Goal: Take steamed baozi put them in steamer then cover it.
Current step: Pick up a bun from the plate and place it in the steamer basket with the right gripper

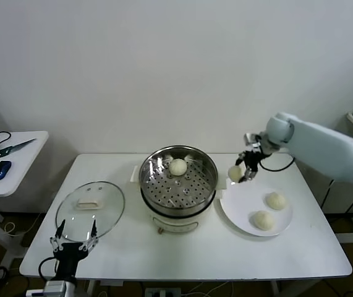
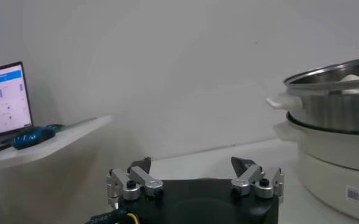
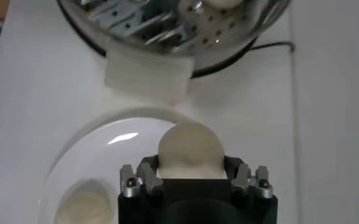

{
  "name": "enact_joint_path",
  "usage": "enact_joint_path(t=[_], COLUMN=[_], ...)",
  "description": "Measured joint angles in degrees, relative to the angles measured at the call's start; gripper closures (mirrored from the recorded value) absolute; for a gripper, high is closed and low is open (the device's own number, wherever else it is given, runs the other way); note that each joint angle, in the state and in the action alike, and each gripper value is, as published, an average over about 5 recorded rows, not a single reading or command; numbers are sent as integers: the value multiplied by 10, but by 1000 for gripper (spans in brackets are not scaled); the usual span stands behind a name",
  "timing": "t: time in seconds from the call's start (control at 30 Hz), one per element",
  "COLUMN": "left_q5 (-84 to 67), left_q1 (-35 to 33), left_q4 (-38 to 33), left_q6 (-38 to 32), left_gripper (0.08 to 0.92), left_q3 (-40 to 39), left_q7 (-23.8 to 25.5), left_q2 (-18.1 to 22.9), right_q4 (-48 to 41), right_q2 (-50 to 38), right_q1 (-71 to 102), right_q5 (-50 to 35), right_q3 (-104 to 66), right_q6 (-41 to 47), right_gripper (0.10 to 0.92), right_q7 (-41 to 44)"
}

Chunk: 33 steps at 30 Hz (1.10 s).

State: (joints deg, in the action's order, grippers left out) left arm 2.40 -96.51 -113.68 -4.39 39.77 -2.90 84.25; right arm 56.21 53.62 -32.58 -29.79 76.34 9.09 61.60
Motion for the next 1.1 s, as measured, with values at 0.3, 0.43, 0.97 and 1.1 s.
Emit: enact_joint_path(t=[0.3, 0.43, 0.97, 1.1], left_q5=[3, 4, 1, 0], left_q1=[0, -3, -10, -10], left_q4=[-7, -10, -13, -10], left_q6=[1, 0, -4, -6], left_gripper=[177, 177, 177, 177], left_q3=[-10, -13, -12, -12], left_q7=[0, 0, 1, 1], left_q2=[1, 1, -6, -7], right_q4=[10, 8, -8, -8], right_q2=[66, 110, 268, 289], right_q1=[-87, -101, -75, -61], right_q5=[-112, -145, -200, -204], right_q3=[59, 79, 146, 159], right_q6=[24, 35, 70, 73], right_gripper=[338, 335, 330, 330], right_q7=[-15, -25, -75, -86])
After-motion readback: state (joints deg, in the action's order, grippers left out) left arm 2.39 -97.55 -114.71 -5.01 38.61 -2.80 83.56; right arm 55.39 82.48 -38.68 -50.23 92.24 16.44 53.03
